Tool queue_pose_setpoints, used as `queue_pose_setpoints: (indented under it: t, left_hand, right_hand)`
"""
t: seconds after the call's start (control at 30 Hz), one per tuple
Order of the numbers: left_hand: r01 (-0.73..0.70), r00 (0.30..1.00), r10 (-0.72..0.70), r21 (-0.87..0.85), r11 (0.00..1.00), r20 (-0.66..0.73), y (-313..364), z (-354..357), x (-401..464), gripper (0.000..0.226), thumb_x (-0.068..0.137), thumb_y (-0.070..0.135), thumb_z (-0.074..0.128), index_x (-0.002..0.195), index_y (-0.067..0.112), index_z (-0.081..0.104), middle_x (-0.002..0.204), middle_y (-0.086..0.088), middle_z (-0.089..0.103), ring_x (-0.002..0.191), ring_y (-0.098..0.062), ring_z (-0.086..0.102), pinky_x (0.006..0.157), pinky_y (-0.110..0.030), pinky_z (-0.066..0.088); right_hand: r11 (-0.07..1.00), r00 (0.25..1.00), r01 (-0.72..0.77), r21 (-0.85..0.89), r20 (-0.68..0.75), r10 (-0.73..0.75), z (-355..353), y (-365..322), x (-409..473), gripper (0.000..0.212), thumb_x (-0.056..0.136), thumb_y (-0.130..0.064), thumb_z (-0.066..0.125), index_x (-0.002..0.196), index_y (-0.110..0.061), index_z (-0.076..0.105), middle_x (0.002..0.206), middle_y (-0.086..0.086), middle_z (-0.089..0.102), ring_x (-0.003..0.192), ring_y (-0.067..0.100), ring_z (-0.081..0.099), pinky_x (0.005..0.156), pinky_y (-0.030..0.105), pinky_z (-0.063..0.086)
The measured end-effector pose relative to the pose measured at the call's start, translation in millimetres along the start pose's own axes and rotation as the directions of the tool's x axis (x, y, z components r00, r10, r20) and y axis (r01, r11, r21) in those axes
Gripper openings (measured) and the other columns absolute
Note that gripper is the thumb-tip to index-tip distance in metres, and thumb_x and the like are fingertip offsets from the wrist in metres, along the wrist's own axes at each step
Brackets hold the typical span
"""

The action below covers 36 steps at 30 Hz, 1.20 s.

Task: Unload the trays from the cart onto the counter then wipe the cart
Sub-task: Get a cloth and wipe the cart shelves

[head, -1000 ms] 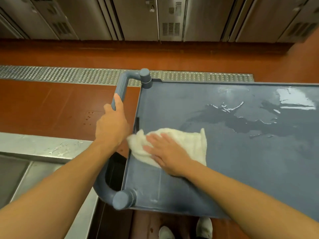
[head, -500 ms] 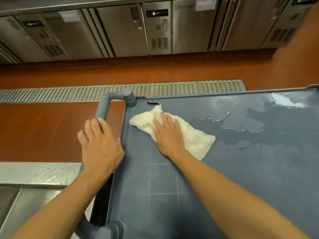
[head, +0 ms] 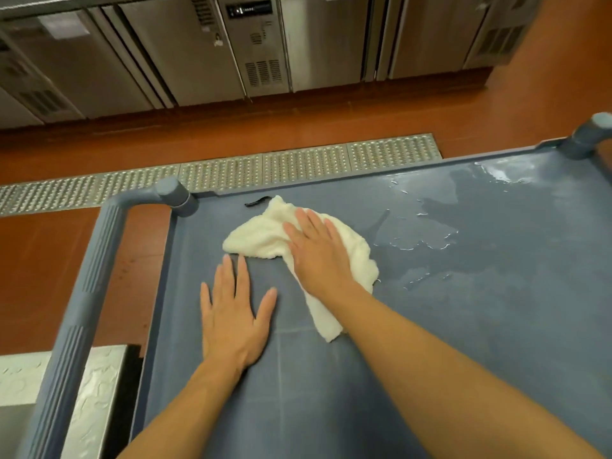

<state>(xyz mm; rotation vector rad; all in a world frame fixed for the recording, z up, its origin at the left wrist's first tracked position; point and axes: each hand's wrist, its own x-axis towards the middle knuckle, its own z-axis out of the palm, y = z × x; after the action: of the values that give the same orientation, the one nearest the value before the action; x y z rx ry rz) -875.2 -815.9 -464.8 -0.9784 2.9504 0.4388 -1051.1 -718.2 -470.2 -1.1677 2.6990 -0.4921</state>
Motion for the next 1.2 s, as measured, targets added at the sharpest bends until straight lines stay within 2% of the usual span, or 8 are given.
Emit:
queue_pose_setpoints:
  t: [0.3,0.57,0.63,0.77,0.87,1.0,1.1,1.2]
  left_hand:
    - [0.053,0.999,-0.052,0.102,0.993,-0.005,6.4,2.7,0.0,0.092,0.095,0.074,0.011,0.166,0.016,0.015,0.174,-0.005,0.004,0.16,-0.019,0.0,0.13,-0.044,0.0]
    - [0.063,0.998,-0.064,0.168,0.984,0.002,24.1,2.7,5.4,0.101,0.09,0.079,0.009,0.164,0.012,0.019,0.173,-0.01,0.006,0.16,-0.028,0.003,0.129,-0.05,0.003]
    - [0.02,1.0,-0.017,0.127,0.992,-0.018,59.6,6.6,9.3,0.099,0.09,0.077,0.013,0.164,0.012,0.021,0.173,-0.011,0.006,0.16,-0.033,0.005,0.128,-0.053,0.003]
    - [-0.234,0.971,0.233,-0.021,0.972,-0.047,193.7,35.0,32.0,0.09,0.094,0.069,0.019,0.166,0.015,0.01,0.173,-0.01,-0.006,0.16,-0.029,-0.007,0.128,-0.047,-0.006]
    - [-0.272,0.961,0.275,-0.062,0.96,0.033,260.7,57.2,38.5,0.086,0.098,0.067,0.017,0.166,0.018,-0.001,0.172,-0.008,-0.016,0.159,-0.026,-0.015,0.128,-0.047,-0.008]
    - [-0.288,0.951,0.273,0.096,0.953,0.142,263.5,77.8,35.2,0.085,0.098,0.069,0.012,0.165,0.021,-0.006,0.171,-0.011,-0.02,0.158,-0.027,-0.019,0.127,-0.05,-0.008]
    - [-0.281,0.955,0.267,0.113,0.953,0.128,264.9,74.2,39.6,0.083,0.099,0.068,0.014,0.166,0.022,-0.005,0.171,-0.01,-0.019,0.158,-0.027,-0.02,0.127,-0.05,-0.008]
    - [-0.283,0.954,0.27,0.091,0.955,0.132,268.3,73.8,40.8,0.081,0.1,0.066,0.014,0.166,0.022,0.0,0.172,-0.009,-0.014,0.159,-0.026,-0.017,0.128,-0.049,-0.007]
  right_hand:
    - [0.952,0.94,-0.307,0.003,-0.152,0.304,-83.8,211.8,-50.8,0.047,0.112,-0.034,0.03,0.156,-0.026,0.042,0.17,0.002,0.024,0.158,0.022,0.015,0.128,0.043,0.01]
    - [0.921,0.896,-0.387,0.041,-0.221,0.386,-95.1,249.0,-67.8,0.045,0.111,-0.031,0.034,0.153,-0.025,0.046,0.169,0.004,0.027,0.157,0.024,0.017,0.127,0.044,0.008]
    - [0.924,0.895,-0.378,0.051,-0.234,0.38,-91.9,247.0,-67.3,0.044,0.111,-0.03,0.036,0.153,-0.024,0.047,0.168,0.005,0.028,0.157,0.024,0.018,0.126,0.044,0.007]
    - [0.927,0.898,-0.371,0.05,-0.235,0.372,-93.0,247.4,-66.1,0.044,0.111,-0.03,0.036,0.153,-0.025,0.047,0.169,0.004,0.027,0.158,0.023,0.016,0.126,0.042,0.006]
    - [0.931,0.905,-0.358,0.07,-0.219,0.364,-93.9,246.8,-71.1,0.045,0.111,-0.032,0.034,0.155,-0.026,0.044,0.17,0.001,0.022,0.159,0.02,0.012,0.127,0.04,0.003]
    - [0.969,0.959,-0.241,0.053,-0.142,0.247,-96.6,264.8,-76.1,0.046,0.111,-0.034,0.034,0.156,-0.028,0.042,0.17,-0.001,0.021,0.159,0.018,0.011,0.128,0.04,0.006]
    - [0.992,0.985,-0.117,0.037,-0.125,0.121,-111.9,296.0,-75.9,0.041,0.111,-0.031,0.04,0.15,-0.026,0.051,0.166,-0.001,0.033,0.156,0.019,0.023,0.127,0.04,0.015]
    - [0.993,0.986,-0.112,0.039,-0.122,0.116,-125.0,329.1,-75.4,0.039,0.111,-0.028,0.042,0.148,-0.025,0.055,0.163,-0.001,0.038,0.154,0.02,0.029,0.126,0.038,0.018]
